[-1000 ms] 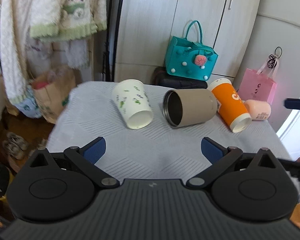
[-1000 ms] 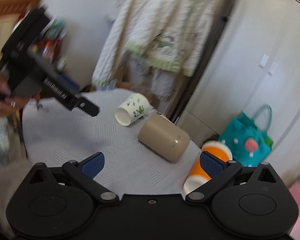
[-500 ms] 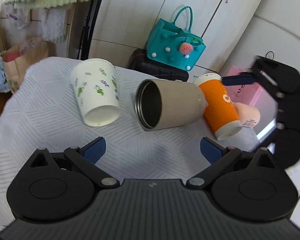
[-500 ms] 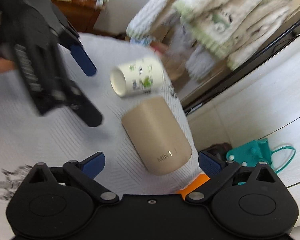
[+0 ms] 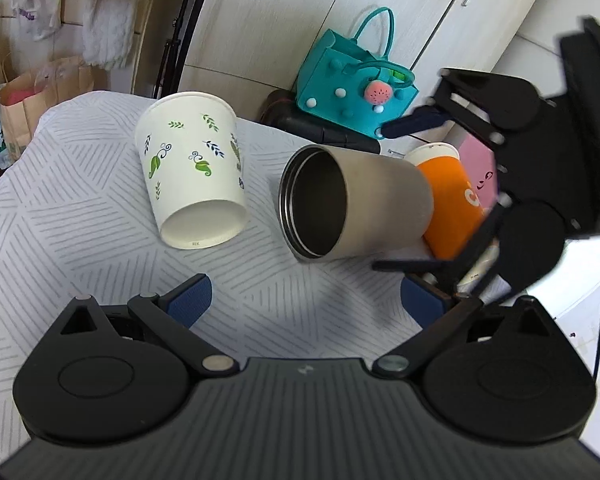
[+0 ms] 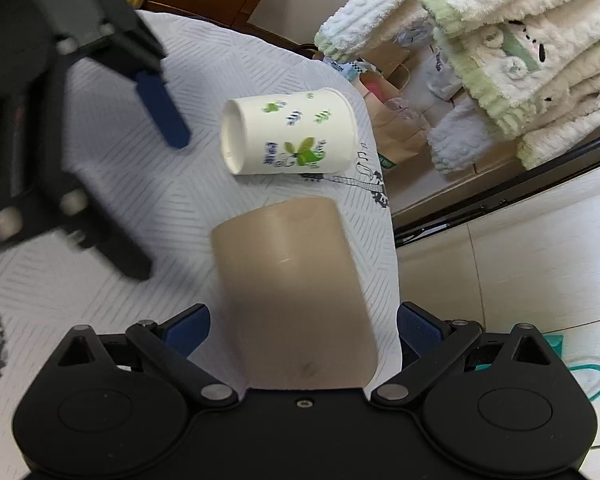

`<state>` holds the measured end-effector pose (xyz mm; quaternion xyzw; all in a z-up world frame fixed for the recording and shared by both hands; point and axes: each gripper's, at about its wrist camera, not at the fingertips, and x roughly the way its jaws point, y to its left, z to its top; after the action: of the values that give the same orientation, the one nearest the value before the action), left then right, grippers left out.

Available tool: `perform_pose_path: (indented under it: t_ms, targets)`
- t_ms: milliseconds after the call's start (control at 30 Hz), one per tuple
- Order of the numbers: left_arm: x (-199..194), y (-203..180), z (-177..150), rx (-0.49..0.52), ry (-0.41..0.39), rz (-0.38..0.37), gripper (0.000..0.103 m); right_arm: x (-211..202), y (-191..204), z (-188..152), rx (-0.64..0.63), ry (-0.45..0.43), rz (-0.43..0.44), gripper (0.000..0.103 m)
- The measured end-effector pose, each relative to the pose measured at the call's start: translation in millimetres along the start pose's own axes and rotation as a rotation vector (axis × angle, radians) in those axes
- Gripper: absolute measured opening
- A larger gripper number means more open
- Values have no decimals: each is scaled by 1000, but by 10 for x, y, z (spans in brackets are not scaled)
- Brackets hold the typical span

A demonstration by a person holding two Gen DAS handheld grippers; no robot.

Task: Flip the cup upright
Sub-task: 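Close the right gripper around the tan tumbler's body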

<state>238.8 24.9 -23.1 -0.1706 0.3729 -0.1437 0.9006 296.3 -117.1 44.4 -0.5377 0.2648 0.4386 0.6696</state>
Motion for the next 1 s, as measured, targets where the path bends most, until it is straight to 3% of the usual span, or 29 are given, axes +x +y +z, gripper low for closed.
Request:
perform_pose_path:
  t_ms: [233, 367, 833, 1000]
  targets:
    - [3, 39, -2, -11, -12, 1, 102, 122, -176, -109, 53, -88, 162, 98]
    - [10, 49, -24, -5, -17, 16, 102, 216, -224, -122, 80, -69, 147, 89]
    - [-181, 15, -139, -30, -35, 12, 101, 174, -226, -134, 498, 39, 193, 89]
    - [-286, 73, -193, -76, -34, -28, 101, 100, -128, -121, 549, 59, 212, 89]
